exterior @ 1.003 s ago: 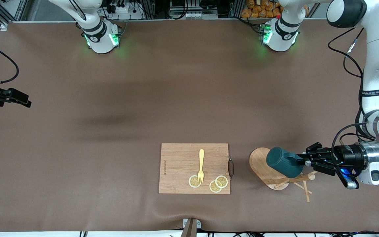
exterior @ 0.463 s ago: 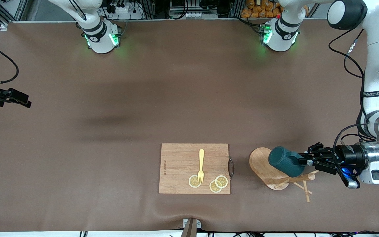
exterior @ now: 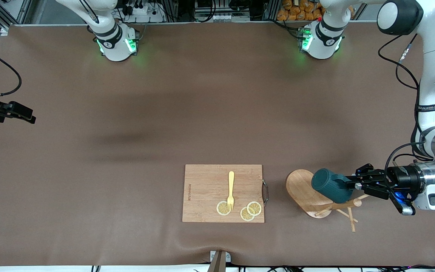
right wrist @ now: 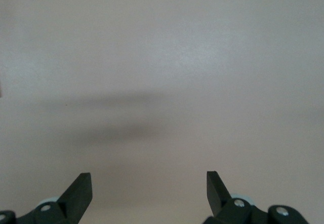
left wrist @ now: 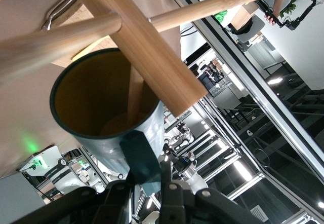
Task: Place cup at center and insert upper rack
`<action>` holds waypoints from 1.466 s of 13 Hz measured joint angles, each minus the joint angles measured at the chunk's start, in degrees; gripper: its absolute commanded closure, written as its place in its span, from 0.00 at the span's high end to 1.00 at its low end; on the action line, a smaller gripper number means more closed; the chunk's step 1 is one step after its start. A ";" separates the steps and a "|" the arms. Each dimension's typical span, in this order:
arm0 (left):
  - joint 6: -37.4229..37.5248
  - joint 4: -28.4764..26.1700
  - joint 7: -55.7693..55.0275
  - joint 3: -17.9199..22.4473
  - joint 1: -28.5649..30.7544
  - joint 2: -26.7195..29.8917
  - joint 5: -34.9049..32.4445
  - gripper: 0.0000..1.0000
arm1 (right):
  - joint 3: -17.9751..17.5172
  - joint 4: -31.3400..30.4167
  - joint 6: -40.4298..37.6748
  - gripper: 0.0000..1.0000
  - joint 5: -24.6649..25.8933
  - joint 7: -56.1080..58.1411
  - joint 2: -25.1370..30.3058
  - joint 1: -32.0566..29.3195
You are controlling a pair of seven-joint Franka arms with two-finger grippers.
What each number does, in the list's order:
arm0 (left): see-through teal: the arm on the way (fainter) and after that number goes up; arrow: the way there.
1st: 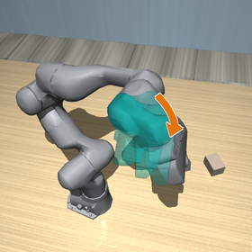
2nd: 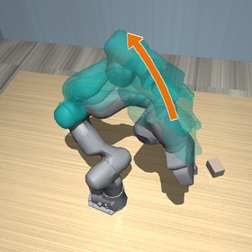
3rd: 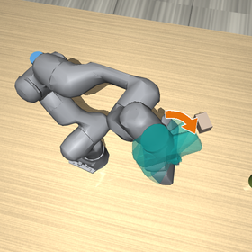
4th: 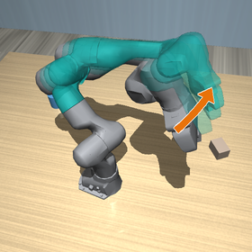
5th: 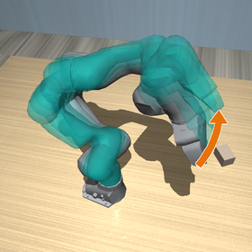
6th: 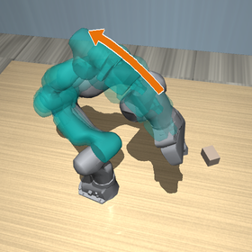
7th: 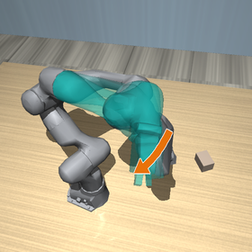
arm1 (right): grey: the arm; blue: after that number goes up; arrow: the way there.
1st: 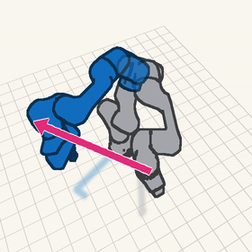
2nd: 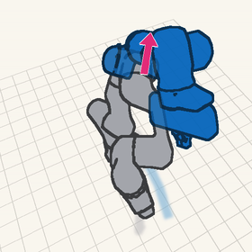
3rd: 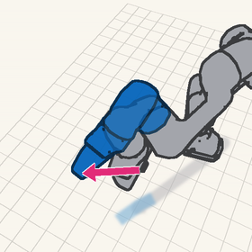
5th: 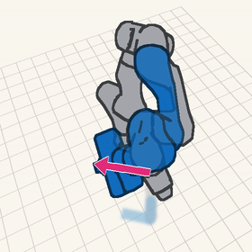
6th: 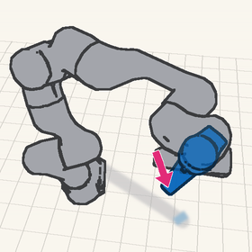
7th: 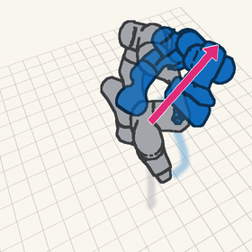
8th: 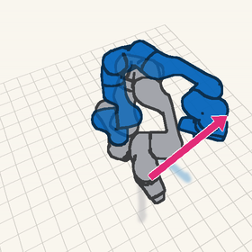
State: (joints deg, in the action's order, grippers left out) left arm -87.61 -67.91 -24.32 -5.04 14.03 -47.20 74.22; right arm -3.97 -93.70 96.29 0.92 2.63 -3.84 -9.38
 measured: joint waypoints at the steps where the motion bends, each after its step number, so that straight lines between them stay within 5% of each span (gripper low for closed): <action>1: 0.01 0.00 0.00 0.00 0.00 0.00 0.00 0.00 | 0.00 0.00 0.27 1.00 0.00 0.00 0.00 0.00; 6: 0.02 -0.01 0.06 0.01 0.03 -0.18 0.00 0.00 | -0.01 0.00 1.81 1.00 0.00 0.00 0.00 0.00; 11: 0.07 -0.01 0.10 0.47 0.90 -0.20 0.00 0.14 | -0.07 1.13 1.54 1.00 0.00 0.00 0.03 0.40; 12: 0.11 -0.01 0.10 0.54 1.04 -0.20 0.00 0.25 | -0.09 1.39 0.29 1.00 0.00 0.00 0.09 0.51; 14: 0.13 -0.01 0.11 0.61 1.07 -0.20 0.02 0.93 | -0.04 1.69 -2.87 1.00 0.00 0.00 0.32 0.64; 15: 0.13 -0.01 0.13 0.62 1.07 -0.20 0.03 1.00 | 0.24 1.75 -4.07 1.00 0.00 -0.10 0.50 1.06; 19: 0.14 0.07 0.38 0.53 0.85 -0.20 0.04 1.00 | 3.53 1.76 -6.13 1.00 0.00 -1.61 0.74 5.43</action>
State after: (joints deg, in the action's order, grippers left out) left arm -87.48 -67.84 -23.94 -4.51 14.89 -47.40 74.26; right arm -0.44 -91.95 90.16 0.92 1.01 -3.10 -3.95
